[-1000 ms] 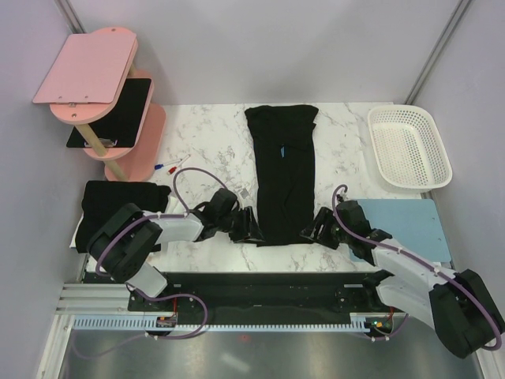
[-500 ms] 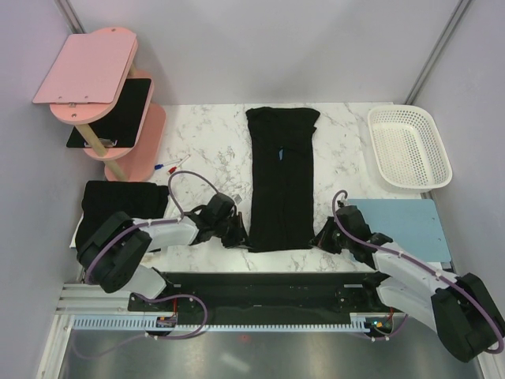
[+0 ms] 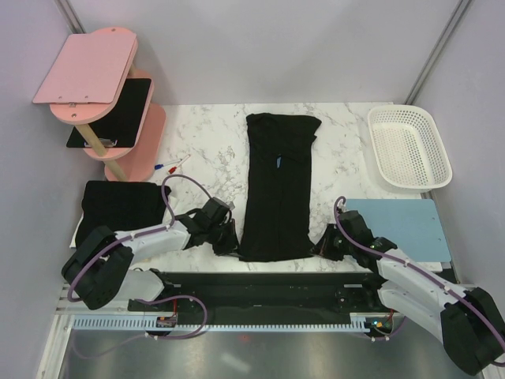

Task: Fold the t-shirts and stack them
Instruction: Grab the bottom of the folded rectangular tshirt with both arms, then fold the folded rectangular tshirt in 1/3 of the way, then grab one side of the 2/3 rectangular tshirt with both arms

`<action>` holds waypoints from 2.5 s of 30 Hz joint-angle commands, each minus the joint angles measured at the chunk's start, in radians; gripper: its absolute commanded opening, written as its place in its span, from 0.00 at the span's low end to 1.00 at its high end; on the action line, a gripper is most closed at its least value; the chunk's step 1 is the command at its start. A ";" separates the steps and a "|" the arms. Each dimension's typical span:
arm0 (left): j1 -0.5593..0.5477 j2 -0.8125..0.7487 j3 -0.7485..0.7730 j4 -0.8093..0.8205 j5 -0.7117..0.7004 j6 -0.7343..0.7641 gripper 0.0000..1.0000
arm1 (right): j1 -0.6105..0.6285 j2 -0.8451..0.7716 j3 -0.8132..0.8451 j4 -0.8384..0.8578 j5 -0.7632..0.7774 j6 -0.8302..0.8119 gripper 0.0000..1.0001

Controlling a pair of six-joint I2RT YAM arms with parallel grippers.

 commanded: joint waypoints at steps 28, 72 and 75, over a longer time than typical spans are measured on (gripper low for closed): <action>0.190 0.358 0.750 -0.194 -0.038 0.276 0.02 | -0.019 0.641 0.775 0.112 0.285 -0.370 0.00; 0.264 0.422 0.508 0.008 -0.018 0.264 0.88 | -0.094 0.581 0.411 0.294 0.254 -0.141 0.77; 0.264 0.438 0.495 0.036 0.013 0.255 0.80 | -0.094 0.629 0.385 0.353 0.210 -0.109 0.71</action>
